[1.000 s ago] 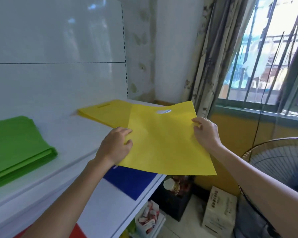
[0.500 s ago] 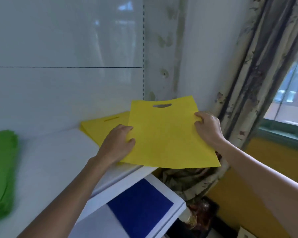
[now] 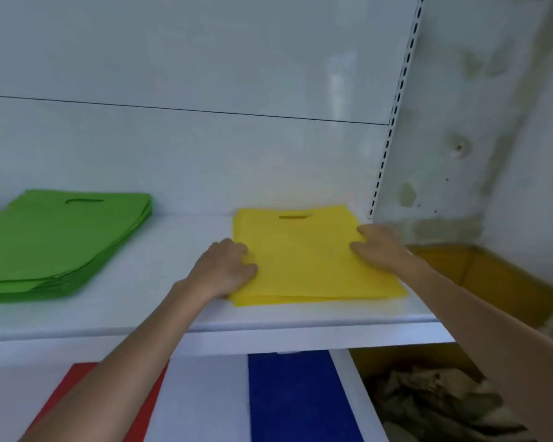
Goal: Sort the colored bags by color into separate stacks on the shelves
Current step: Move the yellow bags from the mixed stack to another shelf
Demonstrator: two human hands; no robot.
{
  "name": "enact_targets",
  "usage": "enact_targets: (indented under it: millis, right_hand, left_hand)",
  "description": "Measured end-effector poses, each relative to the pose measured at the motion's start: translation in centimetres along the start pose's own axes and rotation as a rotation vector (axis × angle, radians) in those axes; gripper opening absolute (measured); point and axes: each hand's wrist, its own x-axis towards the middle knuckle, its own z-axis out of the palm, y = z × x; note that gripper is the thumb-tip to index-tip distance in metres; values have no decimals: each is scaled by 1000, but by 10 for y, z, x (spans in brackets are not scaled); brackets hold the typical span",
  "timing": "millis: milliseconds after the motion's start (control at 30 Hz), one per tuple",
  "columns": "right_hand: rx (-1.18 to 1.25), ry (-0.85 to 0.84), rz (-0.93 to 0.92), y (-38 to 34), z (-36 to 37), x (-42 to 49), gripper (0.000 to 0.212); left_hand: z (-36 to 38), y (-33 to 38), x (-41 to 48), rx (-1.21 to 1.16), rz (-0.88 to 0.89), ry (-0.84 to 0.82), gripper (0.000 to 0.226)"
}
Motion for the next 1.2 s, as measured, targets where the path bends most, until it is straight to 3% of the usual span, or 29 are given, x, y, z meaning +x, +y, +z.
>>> enact_targets:
  millis: [100,200,400,633,733,800,933,1200]
  right_hand:
    - [-67,-41,-16,11,8,8,35]
    - [-47,-11,-41,15,9,9,41]
    - [-168,-88,-65,15,13,10,41]
    - [-108,-38,-76,1,6,8,44]
    - [48,143,-245,-40,0,9,43]
    - [218,173,-402,-84,5,7,42]
    - [414,126,-657,-174,26,-12,38]
    - [520,-24,-1010,-373,87,-94,38]
  left_hand:
    - [5,5,-5,-28,-113,42,53]
    - [7,10,-6,-72,-182,110,55]
    - [10,15,-7,-60,-229,164,42]
    - [13,15,-15,-95,-229,229,44]
    - [-8,1,-29,-61,-238,323,41]
    - [-34,-17,-44,-19,-213,425,37]
    - [-85,-55,-86,82,-216,563,34]
    - [-155,-175,-220,128,-520,681,31]
